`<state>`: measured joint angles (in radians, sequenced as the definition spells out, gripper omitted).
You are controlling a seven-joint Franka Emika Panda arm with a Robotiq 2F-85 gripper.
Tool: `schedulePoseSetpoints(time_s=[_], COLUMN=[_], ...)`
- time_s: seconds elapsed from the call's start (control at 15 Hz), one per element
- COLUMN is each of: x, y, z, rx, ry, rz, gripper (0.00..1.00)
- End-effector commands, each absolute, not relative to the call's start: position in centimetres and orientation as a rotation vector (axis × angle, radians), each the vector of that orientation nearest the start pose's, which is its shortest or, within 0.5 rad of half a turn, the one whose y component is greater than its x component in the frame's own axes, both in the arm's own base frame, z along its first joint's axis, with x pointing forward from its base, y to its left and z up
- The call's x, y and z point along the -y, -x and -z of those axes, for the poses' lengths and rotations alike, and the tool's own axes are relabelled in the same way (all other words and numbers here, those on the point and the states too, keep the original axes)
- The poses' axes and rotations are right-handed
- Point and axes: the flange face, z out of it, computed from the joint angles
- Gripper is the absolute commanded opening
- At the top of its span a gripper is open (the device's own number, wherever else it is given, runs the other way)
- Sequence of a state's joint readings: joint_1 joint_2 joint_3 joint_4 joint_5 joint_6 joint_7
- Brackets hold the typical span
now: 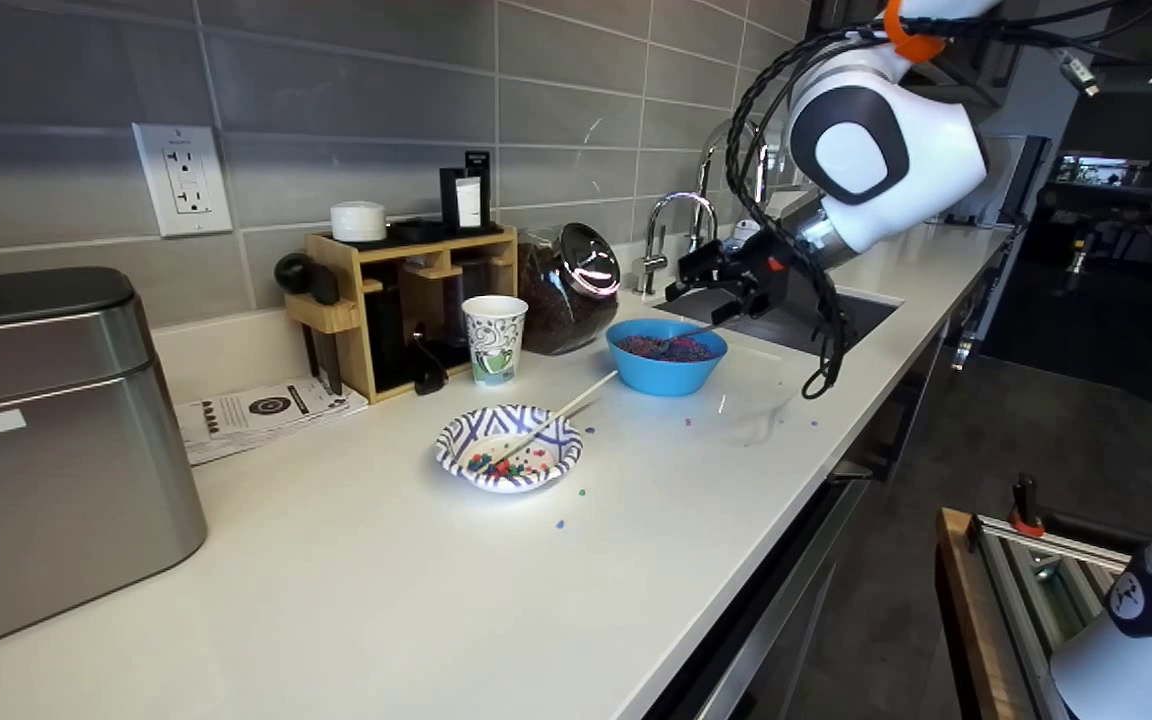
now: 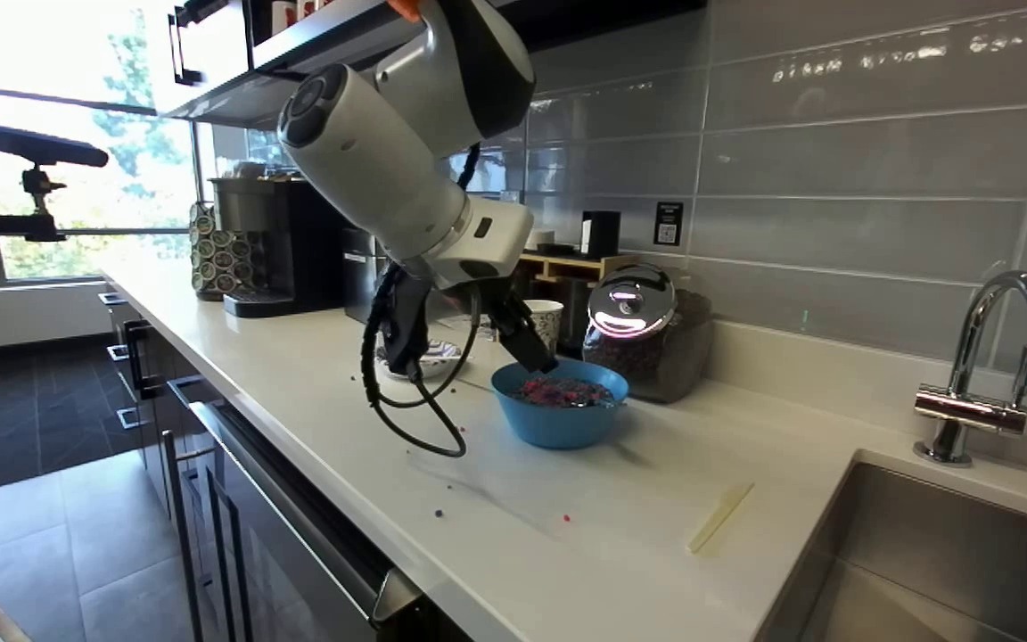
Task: Scoop up the contents of the blue bowl and put them into the white bowl
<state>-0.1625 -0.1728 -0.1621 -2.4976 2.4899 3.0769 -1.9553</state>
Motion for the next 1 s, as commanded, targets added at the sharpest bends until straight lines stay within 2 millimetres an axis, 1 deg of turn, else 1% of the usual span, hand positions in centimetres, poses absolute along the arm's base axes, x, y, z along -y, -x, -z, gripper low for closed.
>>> schedulePoseSetpoints(time_s=[0.0, 0.07, 0.13, 0.2, 0.33, 0.4, 0.53, 0.6, 0.67, 0.73, 0.8, 0.93], x=[16.2, 15.9, 16.1, 15.7, 14.8, 13.9, 12.0, 11.5, 11.0, 12.0, 11.7, 11.6], y=[-33.9, -33.2, -32.6, -32.1, -30.7, -29.9, -28.2, -27.4, -26.8, -28.8, -28.2, -27.7], z=[-35.7, -36.7, -37.8, -38.5, -39.0, -38.6, -37.6, -37.2, -37.3, -37.3, -37.0, -37.0], rx=[-1.098, -1.063, -1.026, -0.994, -0.893, -0.835, -0.738, -0.693, -0.637, -0.751, -0.707, -0.668], ry=[2.575, 2.639, 2.704, 2.744, 2.878, 2.915, 2.898, 2.885, 2.885, 2.917, 2.92, 2.904], rz=[1.238, 1.233, 1.248, 1.244, 1.167, 1.094, 0.979, 0.921, 0.845, 0.935, 0.892, 0.881], gripper=[1.0, 1.0, 1.0, 1.0, 1.0, 1.0, 1.0, 1.0, 1.0, 1.0, 1.0, 1.0])
